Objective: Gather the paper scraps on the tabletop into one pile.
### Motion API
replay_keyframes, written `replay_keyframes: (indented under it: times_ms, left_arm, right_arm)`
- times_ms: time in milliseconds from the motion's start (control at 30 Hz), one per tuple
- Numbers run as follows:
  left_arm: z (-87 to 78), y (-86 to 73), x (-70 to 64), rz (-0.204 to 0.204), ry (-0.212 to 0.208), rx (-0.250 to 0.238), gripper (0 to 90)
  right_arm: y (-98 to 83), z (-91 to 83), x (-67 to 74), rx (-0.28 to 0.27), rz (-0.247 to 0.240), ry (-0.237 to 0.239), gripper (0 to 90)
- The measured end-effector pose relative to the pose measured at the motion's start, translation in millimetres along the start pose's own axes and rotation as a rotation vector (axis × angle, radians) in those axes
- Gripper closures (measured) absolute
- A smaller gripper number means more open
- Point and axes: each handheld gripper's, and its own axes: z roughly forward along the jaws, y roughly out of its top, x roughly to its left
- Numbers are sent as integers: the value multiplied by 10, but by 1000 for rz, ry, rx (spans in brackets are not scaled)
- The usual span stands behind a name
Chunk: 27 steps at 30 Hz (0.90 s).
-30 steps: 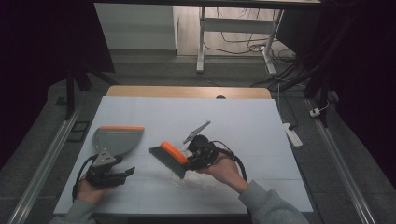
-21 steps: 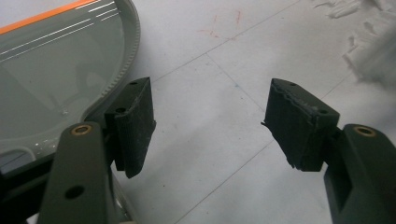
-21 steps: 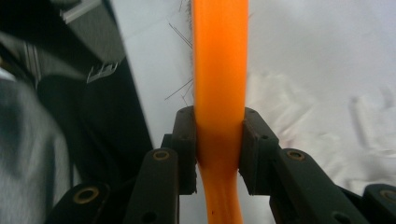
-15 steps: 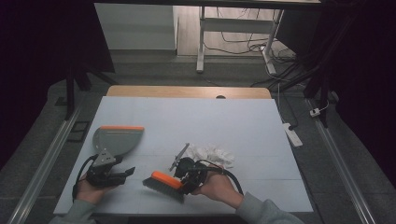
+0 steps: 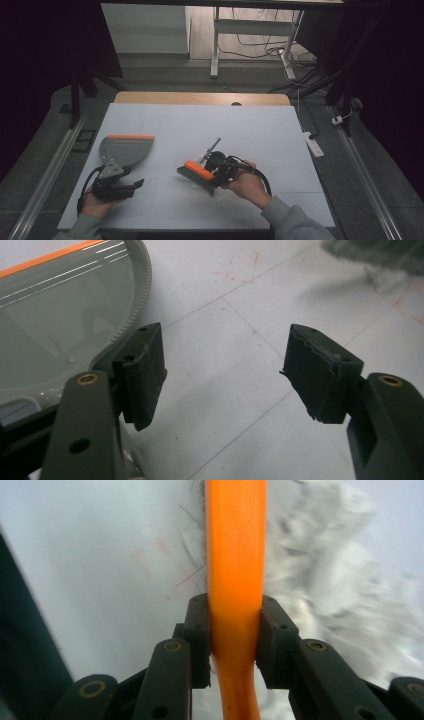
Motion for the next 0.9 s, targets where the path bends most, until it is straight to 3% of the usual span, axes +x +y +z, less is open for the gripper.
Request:
replay_keyframes:
  times_ms: [167,400,533,633,733,900]
  left_arm:
    - [5,-3,8,-2,0,2,337]
    - [2,-3,4,-1,1,1,338]
    - [2,-1,0,0,0,2,338]
    - [2,1,-5,3,1,3,338]
    - [8,0,-4,2,2,5,338]
    - [14,1,-10,4,1,6,338]
  right_arm:
    - [-41,-148,-59,-40,-3,-32,702]
    - [-139,-557,-50,-132,-23,-54,701]
    - [-247,-725,-67,-141,-16,-88,701]
    - [-330,-727,-96,-144,6,-61,701]
    - [-362,-642,-51,-134,-4,-31,701]
    - [-242,-422,87,-135,-24,65,701]
